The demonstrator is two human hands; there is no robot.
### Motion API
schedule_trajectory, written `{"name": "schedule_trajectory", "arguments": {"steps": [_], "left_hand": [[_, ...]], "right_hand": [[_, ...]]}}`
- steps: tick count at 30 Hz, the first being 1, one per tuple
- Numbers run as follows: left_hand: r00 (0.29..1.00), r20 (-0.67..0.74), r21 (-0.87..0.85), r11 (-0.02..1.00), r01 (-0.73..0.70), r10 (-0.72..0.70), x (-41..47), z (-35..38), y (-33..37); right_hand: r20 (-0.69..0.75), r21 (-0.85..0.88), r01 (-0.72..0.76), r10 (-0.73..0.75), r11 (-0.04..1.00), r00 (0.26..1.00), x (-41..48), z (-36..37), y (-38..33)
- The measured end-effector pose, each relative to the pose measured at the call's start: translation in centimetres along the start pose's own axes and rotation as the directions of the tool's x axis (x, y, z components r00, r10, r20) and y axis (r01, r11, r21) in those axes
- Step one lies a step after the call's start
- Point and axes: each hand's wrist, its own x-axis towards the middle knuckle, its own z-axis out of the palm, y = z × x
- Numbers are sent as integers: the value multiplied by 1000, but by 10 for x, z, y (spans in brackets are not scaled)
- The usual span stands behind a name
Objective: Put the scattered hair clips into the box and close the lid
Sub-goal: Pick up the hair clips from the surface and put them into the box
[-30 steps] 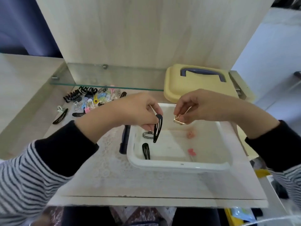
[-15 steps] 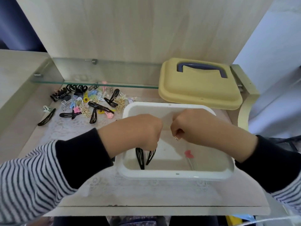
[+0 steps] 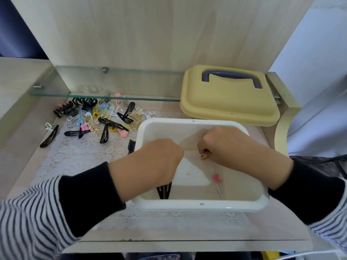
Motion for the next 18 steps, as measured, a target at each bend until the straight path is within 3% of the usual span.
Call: {"name": "schedule_trajectory", "arguments": {"steps": [6,10,14,18], "left_hand": [[1000,-22,-70,997,-10,9,-6,-3,-7],[957,-288,-187,980,-71,14,-27,-7,-16],[763,-647,-208,967,-146,-24,-54,-8,-30],[568,-798,-303,949,-87,-202,-68,0,-59]], "right_hand": [[8,101,-67,66,993,998,-13,-15,3],[-47,260,-99,115,961,992,-29,-38,1],[-192,470,-67,176,880,965,-38,-58,-12],[-465,643,100,282,760,839,-35,-76,-43]]}}
